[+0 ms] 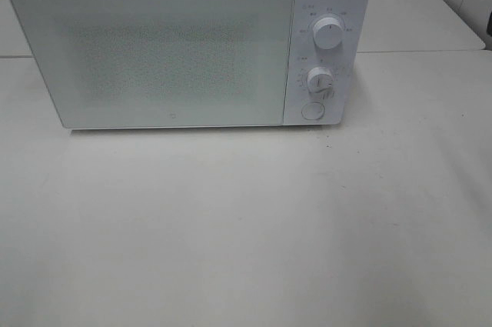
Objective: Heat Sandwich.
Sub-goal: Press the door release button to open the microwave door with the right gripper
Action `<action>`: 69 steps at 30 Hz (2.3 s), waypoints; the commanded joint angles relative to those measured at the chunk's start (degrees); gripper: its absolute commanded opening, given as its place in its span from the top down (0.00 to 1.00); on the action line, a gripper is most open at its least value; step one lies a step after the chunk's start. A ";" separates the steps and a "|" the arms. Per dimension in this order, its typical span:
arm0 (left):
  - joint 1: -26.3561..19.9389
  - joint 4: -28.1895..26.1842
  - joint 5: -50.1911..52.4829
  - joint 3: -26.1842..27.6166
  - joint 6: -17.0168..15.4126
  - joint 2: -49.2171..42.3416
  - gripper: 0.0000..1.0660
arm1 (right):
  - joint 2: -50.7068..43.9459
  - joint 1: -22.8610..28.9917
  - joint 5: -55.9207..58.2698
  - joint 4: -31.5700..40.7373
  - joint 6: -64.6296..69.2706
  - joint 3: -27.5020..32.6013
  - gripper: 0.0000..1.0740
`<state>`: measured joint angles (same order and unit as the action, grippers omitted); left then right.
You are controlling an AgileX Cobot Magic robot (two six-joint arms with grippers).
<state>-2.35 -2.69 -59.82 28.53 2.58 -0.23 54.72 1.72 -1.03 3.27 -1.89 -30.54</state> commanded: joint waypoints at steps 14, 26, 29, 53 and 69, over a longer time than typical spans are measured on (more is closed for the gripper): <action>-0.17 -0.40 0.92 -0.23 0.00 -1.55 0.05 | 19.02 5.39 -37.76 5.21 -6.19 9.68 0.29; -0.17 -0.40 0.92 -0.23 0.00 -1.55 0.05 | 32.89 19.19 -54.60 20.68 -11.34 11.23 0.29; -0.17 -0.40 0.92 -0.23 0.00 -1.55 0.05 | 34.72 21.72 -56.67 22.23 -11.29 11.17 0.29; -0.17 -0.40 0.92 -0.23 0.00 -1.55 0.05 | 50.65 41.14 -61.65 38.50 -11.34 3.84 0.29; -0.17 -0.40 0.92 -0.23 0.00 -1.55 0.05 | 50.65 41.14 -61.02 39.36 9.91 3.84 0.29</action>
<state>-2.35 -2.69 -59.82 28.53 2.58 -0.23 105.37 42.51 -62.28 42.97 2.35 -26.24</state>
